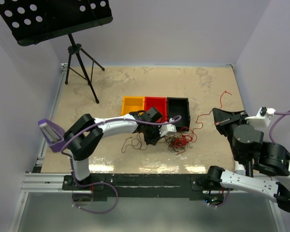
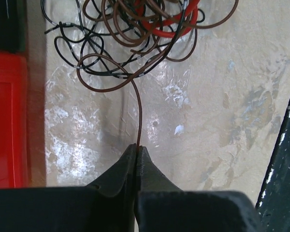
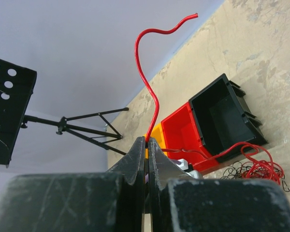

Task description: Untangle the cables

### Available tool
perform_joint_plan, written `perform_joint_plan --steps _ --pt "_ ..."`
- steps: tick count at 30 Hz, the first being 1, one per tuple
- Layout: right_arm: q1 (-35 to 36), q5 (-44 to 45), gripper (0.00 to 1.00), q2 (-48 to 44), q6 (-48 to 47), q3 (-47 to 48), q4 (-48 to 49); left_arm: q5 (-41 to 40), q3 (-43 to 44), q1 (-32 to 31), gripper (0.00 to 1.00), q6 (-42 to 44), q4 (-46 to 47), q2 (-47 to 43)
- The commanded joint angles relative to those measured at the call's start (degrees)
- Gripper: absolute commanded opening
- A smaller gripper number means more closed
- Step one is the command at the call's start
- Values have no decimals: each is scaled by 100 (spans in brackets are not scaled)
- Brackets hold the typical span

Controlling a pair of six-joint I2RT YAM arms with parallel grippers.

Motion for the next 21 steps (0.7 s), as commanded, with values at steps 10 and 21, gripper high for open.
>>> perform_joint_plan --steps 10,21 --pt "8 535 0 -86 227 415 -774 -905 -944 379 0 859 -1222 -2671" --pt "8 693 0 -69 147 486 -783 -2222 -1252 1249 0 1307 -1936 -4879"
